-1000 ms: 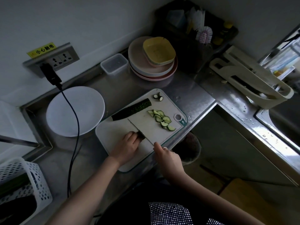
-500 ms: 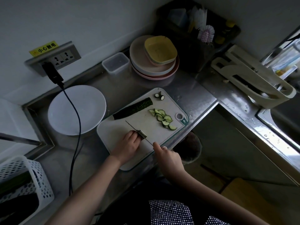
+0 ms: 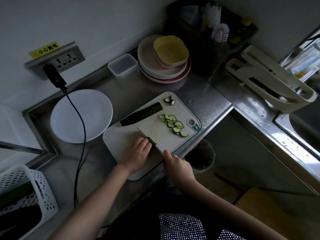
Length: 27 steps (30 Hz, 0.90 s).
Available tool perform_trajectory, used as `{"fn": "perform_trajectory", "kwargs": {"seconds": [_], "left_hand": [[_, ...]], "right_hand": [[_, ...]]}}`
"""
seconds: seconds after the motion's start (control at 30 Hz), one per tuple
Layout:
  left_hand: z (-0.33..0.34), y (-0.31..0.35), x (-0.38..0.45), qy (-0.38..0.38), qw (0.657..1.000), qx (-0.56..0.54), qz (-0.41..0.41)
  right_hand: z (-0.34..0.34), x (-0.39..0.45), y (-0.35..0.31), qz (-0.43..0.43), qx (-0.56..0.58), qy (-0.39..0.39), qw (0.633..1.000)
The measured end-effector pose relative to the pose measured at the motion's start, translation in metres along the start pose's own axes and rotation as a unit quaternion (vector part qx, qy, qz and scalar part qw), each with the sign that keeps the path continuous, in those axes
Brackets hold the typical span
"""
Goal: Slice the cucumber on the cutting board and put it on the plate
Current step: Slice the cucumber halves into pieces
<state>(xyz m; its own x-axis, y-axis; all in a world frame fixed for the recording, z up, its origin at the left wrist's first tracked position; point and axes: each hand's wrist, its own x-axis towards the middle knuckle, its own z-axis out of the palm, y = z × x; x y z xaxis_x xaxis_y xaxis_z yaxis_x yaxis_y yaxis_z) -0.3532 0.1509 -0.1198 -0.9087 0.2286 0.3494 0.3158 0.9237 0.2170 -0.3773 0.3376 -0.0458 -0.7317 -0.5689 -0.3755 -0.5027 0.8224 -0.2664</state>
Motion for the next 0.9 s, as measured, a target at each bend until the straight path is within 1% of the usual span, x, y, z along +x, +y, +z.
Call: {"fn": "perform_trajectory", "kwargs": {"seconds": [0.13, 0.23, 0.33, 0.47, 0.67, 0.9], "left_hand": [[-0.0001, 0.0, -0.0007, 0.0, 1.0, 0.008, -0.01], [0.0013, 0.0005, -0.0035, -0.009, 0.999, -0.01, -0.036], [0.0021, 0.0003, -0.0042, -0.029, 0.998, -0.004, -0.047], [0.0025, -0.003, -0.0041, -0.041, 0.998, -0.001, -0.045], [0.0035, -0.0031, -0.0056, -0.007, 0.999, -0.011, -0.034], [0.0023, -0.0032, -0.0053, 0.002, 1.0, -0.003, -0.027]], "right_hand": [[-0.0013, -0.0005, 0.0013, 0.007, 0.0, 0.0, 1.0], [-0.0053, -0.0007, 0.0041, 0.035, 0.036, 0.034, 0.998], [-0.007, -0.0022, 0.0035, 0.019, 0.056, 0.055, 0.997], [-0.0041, -0.004, -0.0002, -0.019, 0.031, 0.032, 0.999], [-0.0033, -0.0019, -0.0001, -0.011, 0.042, 0.035, 0.998], [-0.0049, -0.0019, 0.0021, -0.019, 0.033, 0.022, 0.999]]}}
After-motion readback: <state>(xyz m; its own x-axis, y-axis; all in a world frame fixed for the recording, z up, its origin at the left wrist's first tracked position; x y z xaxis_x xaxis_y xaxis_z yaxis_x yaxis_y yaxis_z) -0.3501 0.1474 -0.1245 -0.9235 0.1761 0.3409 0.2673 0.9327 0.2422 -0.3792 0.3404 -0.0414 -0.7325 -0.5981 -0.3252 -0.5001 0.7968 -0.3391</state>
